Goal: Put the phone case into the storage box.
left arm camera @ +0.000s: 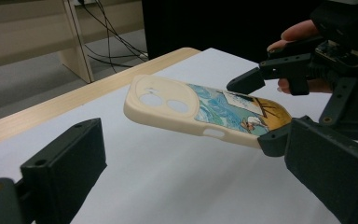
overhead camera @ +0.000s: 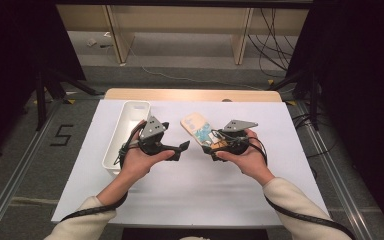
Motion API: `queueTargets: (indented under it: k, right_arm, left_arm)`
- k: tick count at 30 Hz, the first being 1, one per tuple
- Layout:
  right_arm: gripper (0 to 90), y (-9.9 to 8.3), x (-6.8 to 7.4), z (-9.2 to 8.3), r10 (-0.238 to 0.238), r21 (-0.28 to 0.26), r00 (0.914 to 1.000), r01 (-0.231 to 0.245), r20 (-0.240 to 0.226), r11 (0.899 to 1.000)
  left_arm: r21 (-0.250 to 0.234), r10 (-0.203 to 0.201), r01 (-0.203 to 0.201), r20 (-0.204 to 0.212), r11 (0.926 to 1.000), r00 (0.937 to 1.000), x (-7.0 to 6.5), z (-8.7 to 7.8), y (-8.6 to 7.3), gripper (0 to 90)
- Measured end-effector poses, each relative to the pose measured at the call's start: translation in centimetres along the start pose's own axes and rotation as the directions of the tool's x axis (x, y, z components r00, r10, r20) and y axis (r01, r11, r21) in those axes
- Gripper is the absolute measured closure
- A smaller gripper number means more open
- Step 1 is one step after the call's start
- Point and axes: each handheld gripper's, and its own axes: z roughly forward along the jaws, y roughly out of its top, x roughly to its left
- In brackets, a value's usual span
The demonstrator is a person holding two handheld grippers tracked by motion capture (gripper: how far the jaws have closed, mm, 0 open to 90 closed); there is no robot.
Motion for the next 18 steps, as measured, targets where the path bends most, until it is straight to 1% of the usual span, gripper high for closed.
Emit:
queueTargets:
  k: [10,11,18]
  right_arm:
    - [11.5,0.0,0.2,-0.3,-0.005,-0.013,1.0000,0.005,0.004,1.000]
    - [11.5,0.0,0.3,-0.3,-0.005,-0.014,1.0000,0.005,0.006,1.000]
    - [11.5,0.1,0.4,-0.6,-0.012,-0.023,0.9999,0.012,0.010,1.000]
  left_arm:
    - [0.002,-0.018,0.018,-0.001,0.9998,0.9998,0.2,1.2,0.6,5.8]
    - [0.002,-0.027,0.027,-0.002,0.9996,0.9996,0.2,1.3,0.6,5.8]
    - [0.002,-0.042,0.042,-0.008,0.9991,0.9991,0.6,1.8,0.6,6.7]
